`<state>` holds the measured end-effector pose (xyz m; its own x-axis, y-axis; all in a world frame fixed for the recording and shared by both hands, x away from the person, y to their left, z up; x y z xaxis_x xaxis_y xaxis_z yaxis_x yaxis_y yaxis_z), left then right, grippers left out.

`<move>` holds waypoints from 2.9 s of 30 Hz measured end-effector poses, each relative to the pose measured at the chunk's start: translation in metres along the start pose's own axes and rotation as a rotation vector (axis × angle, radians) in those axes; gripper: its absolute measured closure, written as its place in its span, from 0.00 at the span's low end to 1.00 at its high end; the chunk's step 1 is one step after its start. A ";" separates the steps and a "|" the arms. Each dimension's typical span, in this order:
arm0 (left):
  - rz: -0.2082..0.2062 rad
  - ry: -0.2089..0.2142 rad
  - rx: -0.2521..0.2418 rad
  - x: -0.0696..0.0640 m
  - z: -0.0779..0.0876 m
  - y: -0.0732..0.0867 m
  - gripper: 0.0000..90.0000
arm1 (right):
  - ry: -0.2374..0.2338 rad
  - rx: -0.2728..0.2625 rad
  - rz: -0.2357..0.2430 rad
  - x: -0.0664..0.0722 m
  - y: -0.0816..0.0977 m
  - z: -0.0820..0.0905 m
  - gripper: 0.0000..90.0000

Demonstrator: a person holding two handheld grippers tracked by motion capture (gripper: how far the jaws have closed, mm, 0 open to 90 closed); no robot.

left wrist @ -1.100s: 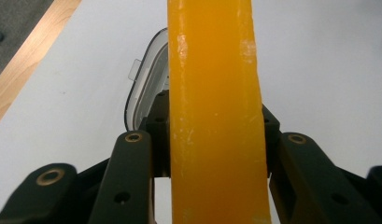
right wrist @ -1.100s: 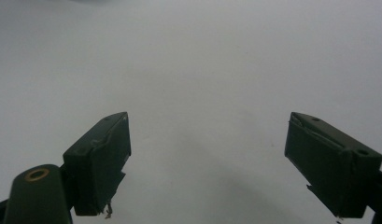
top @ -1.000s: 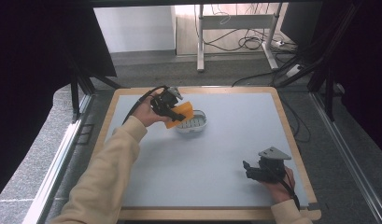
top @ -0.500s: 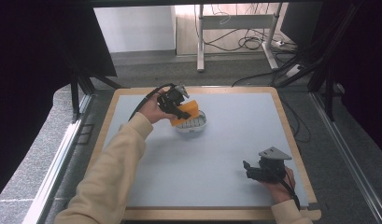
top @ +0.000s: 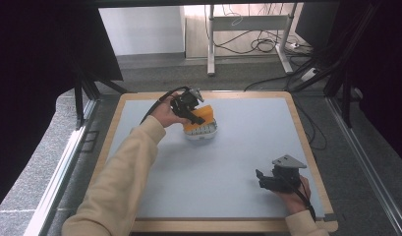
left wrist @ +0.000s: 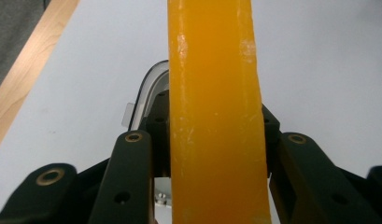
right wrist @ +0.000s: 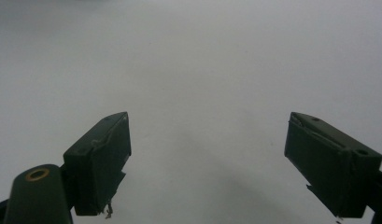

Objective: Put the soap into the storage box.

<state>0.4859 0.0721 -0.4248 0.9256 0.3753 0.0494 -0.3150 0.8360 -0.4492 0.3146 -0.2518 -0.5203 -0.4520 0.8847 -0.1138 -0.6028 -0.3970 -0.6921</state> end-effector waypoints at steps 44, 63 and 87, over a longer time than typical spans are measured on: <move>-0.068 0.062 0.087 0.019 -0.054 0.001 0.68 | 0.008 -0.017 0.012 0.001 0.000 0.002 0.17; -0.055 -0.019 -0.075 0.015 -0.018 -0.008 0.34 | 0.009 -0.022 0.010 0.001 0.000 0.003 0.17; 0.193 -0.096 -0.185 -0.049 0.030 0.079 0.36 | 0.008 -0.023 0.015 0.005 0.000 0.004 0.17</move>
<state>0.4091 0.1314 -0.4362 0.8251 0.5644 0.0278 -0.4318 0.6615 -0.6131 0.3098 -0.2487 -0.5178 -0.4554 0.8807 -0.1303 -0.5804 -0.4046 -0.7066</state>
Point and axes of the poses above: each handheld gripper's, and its own axes: z roughly backward along the jaws, y roughly out of its underside, x roughly to its left, the point moved 2 cm from there along -z, roughly forward along the jaws, and after that the axes turned 7 degrees about x, right-handed, at the moved point
